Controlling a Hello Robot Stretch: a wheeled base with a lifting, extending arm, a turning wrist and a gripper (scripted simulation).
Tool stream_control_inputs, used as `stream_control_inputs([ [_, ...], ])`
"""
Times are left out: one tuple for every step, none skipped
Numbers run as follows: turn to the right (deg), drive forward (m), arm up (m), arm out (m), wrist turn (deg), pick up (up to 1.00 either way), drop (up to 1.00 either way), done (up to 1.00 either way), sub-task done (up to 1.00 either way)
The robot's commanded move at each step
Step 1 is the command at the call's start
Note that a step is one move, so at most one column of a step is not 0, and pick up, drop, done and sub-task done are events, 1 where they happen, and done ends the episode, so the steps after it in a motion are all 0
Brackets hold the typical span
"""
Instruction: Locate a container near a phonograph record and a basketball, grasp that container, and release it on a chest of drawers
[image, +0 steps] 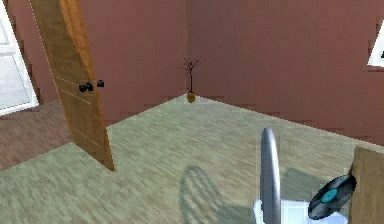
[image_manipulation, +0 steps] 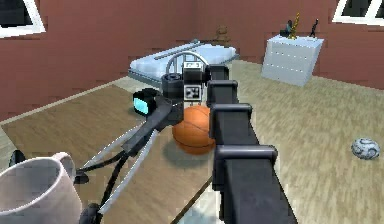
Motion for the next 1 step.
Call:
stream_control_inputs([
  [0.0,0.0,0.0,-0.24,0.0,0.0,0.0,0.0,0.0],
])
